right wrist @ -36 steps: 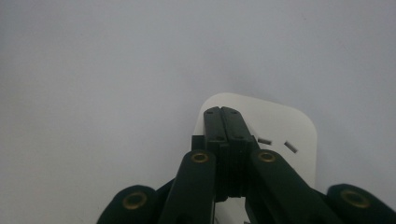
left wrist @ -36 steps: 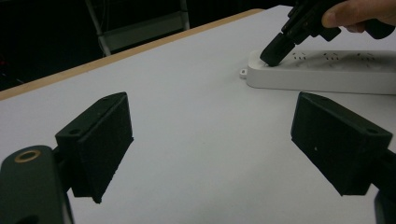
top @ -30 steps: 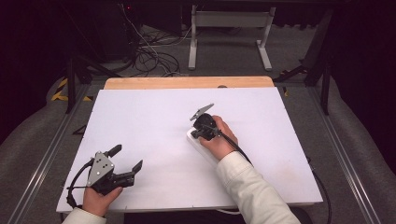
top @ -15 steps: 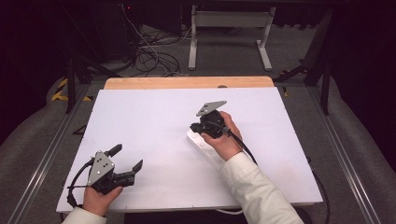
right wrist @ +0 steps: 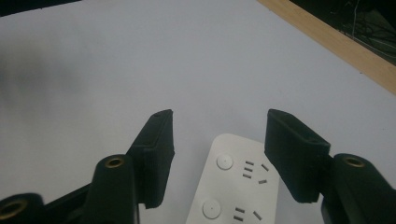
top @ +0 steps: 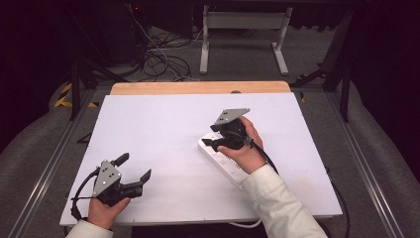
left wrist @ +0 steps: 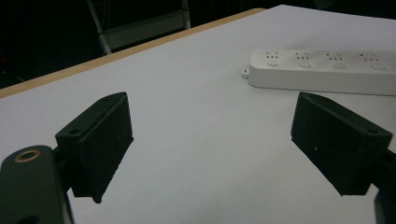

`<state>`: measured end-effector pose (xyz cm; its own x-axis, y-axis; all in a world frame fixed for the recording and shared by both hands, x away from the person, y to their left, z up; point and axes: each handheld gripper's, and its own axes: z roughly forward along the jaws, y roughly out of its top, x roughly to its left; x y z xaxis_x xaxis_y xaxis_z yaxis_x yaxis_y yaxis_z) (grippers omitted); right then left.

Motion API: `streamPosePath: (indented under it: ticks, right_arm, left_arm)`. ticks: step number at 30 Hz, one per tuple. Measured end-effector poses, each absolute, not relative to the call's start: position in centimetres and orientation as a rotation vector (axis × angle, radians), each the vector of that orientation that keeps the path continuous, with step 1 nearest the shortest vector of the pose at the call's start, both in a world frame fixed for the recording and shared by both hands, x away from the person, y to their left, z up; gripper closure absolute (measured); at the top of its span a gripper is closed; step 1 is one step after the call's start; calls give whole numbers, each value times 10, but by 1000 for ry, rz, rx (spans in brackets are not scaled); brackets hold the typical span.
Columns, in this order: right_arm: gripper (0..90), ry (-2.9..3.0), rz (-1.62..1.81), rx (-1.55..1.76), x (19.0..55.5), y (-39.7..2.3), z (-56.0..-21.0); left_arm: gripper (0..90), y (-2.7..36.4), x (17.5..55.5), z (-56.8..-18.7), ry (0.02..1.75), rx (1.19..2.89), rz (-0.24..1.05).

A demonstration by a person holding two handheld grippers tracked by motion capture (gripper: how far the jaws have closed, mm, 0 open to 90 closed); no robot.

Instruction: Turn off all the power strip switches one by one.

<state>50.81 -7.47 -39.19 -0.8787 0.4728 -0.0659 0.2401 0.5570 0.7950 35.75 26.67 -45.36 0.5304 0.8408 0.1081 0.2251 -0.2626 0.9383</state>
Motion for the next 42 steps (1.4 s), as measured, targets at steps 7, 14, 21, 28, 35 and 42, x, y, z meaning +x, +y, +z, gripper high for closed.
streamPosePath:
  ticks: [7, 14, 21, 28, 35, 42]
  right_arm:
    - [308, 2484, 1277, 599, 494, -92, -385]
    - [249, 2445, 1348, 612, 479, -114, -379]
    - [221, 2379, 1376, 646, 465, -138, -382]
    - [215, 2326, 1435, 671, 450, -170, -390]
    - [195, 2282, 1452, 723, 440, -201, -407]
    - [172, 2265, 1461, 811, 434, -229, -429]
  left_arm:
    - [134, 267, 357, -454, 895, 1771, 776]
    - [134, 267, 357, -453, 893, 1771, 779]
    - [134, 266, 357, -453, 893, 1772, 773]
    - [134, 267, 357, -453, 894, 1770, 772]
    - [134, 266, 356, -453, 894, 1767, 773]
    - [132, 267, 356, -452, 875, 1773, 783]
